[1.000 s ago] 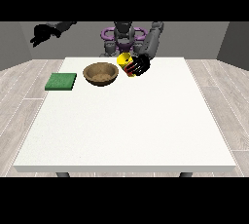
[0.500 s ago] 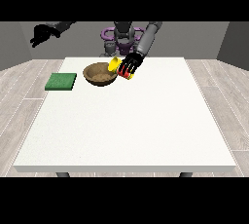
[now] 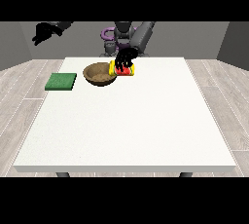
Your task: Pick the cup and pour the ball into the bowl, then pick the bowl and place it on the pad
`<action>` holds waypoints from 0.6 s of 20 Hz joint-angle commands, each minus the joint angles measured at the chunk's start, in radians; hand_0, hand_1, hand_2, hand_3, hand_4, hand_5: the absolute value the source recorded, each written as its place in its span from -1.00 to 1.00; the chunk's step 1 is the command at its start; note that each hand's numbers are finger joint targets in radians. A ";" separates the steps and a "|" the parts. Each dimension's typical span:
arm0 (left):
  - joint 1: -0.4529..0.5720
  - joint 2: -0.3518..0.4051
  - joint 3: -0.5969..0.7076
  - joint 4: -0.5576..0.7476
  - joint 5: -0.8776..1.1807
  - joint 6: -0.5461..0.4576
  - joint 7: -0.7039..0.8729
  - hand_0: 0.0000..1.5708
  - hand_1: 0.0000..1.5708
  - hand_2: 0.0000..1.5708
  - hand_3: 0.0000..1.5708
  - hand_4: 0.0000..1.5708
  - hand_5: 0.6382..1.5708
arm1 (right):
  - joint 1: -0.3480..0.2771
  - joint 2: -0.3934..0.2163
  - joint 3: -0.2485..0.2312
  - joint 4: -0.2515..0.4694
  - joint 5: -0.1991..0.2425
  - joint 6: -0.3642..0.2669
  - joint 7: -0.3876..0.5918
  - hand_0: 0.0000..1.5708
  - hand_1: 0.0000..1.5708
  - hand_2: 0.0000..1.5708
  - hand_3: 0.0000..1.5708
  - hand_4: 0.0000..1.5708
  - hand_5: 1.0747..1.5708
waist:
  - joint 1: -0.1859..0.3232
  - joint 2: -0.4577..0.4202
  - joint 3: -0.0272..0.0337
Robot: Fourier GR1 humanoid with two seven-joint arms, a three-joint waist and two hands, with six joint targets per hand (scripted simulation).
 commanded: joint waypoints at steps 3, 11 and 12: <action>0.009 -0.047 -0.187 0.019 -0.198 -0.081 0.179 0.92 0.92 1.00 1.00 0.65 0.63 | -0.047 0.022 0.023 0.046 0.017 -0.002 -0.012 -1.00 -1.00 -0.56 -0.20 -0.26 0.98 | -0.039 0.001 -0.0005; -0.019 -0.048 -0.321 -0.058 -0.359 -0.278 0.290 0.95 0.95 1.00 1.00 0.92 0.14 | -0.048 0.010 0.003 0.101 0.011 0.024 -0.090 -1.00 -1.00 -0.56 -0.22 -0.27 0.98 | -0.032 0.012 -0.0012; -0.005 -0.048 -0.351 -0.054 -0.399 -0.268 0.327 0.94 0.94 1.00 1.00 0.90 0.17 | -0.058 0.031 0.013 0.090 0.017 0.002 -0.076 -1.00 -1.00 -0.57 -0.23 -0.27 0.98 | -0.048 0.020 -0.0014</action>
